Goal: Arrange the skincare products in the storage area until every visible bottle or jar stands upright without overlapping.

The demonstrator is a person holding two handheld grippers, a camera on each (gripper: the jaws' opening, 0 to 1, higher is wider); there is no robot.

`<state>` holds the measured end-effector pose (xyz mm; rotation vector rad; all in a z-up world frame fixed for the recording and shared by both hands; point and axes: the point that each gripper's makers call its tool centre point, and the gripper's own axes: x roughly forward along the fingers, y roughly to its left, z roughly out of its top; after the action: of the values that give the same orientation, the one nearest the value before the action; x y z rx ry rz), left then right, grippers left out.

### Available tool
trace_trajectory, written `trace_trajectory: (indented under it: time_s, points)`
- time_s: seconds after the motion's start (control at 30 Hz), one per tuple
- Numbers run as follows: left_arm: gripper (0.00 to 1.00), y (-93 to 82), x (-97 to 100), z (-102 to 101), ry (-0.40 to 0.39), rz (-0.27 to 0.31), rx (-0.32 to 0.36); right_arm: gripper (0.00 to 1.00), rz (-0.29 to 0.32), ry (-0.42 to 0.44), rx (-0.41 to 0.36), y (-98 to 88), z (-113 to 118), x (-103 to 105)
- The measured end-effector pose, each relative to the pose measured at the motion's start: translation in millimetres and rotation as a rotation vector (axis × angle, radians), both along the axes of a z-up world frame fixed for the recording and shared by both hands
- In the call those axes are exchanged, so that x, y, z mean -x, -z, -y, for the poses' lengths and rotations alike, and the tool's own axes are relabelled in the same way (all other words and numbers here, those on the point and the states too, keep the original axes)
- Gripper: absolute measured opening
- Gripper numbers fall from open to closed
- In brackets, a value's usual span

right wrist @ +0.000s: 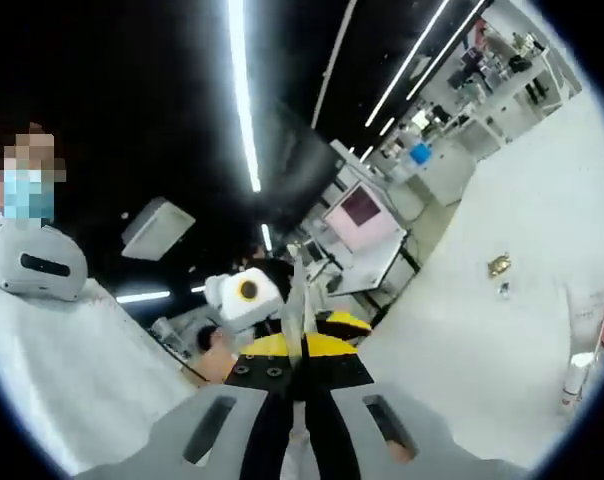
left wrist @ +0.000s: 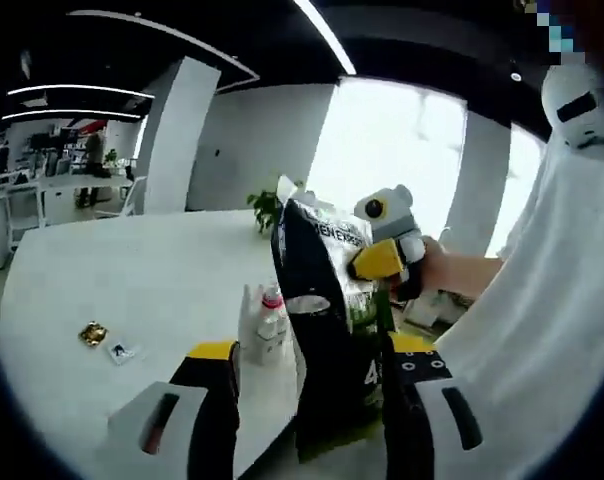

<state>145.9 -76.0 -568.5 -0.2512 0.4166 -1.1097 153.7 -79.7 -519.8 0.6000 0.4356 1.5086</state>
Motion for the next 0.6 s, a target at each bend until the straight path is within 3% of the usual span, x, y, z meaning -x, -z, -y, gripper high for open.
trace_trajectory:
  time_s: [0.07,0.1,0.2,0.23,0.3,0.33,0.37,0.43,0.5,0.53,0.57,0.6]
  points:
    - [0.26,-16.1,7.8,7.9,0.037,-0.004,0.129,0.02,0.004,-0.020,0.009,-3.9,-3.1,-1.7]
    - [0.23,-17.4,8.9,7.6,0.029,-0.015,0.153,0.02,0.002,-0.025,0.008,-5.8,-3.3,-3.6]
    - [0.07,-31.9,7.3,5.2,-0.013,-0.128,0.343,0.02,-0.013,-0.006,-0.015,-11.2,-5.1,-13.0]
    - [0.06,-32.2,3.4,2.8,-0.037,-0.134,0.365,0.02,-0.028,-0.001,-0.022,-12.0,-5.9,-14.9]
    - [0.05,-27.8,0.9,1.1,-0.063,-0.129,0.345,0.03,0.051,0.044,-0.044,-13.9,-9.7,-20.4]
    - [0.05,-29.0,-0.6,0.6,-0.084,-0.110,0.344,0.05,0.046,0.076,-0.051,-12.8,-10.6,-21.8]
    - [0.05,-31.1,-1.0,0.1,-0.094,-0.101,0.353,0.07,0.015,0.071,-0.051,-9.9,-11.6,-20.0]
    - [0.05,-44.8,-7.8,-4.1,-0.152,-0.097,0.442,0.13,-0.028,0.062,-0.064,-5.6,-13.7,-14.7]
    - [0.04,-60.2,-15.5,-12.8,-0.205,-0.122,0.575,0.16,-0.077,0.048,-0.082,1.7,-16.8,-2.6]
    - [0.04,-58.0,-17.7,-15.9,-0.223,-0.133,0.578,0.12,-0.160,0.112,-0.167,-7.0,-16.2,-9.6]
    - [0.04,-57.2,-22.0,-19.1,-0.259,-0.131,0.579,0.09,-0.161,0.074,-0.170,-3.4,-18.0,0.9]
    - [0.04,-55.9,-19.0,-16.4,-0.233,-0.126,0.561,0.08,-0.159,0.136,-0.164,3.1,-13.6,-7.6]
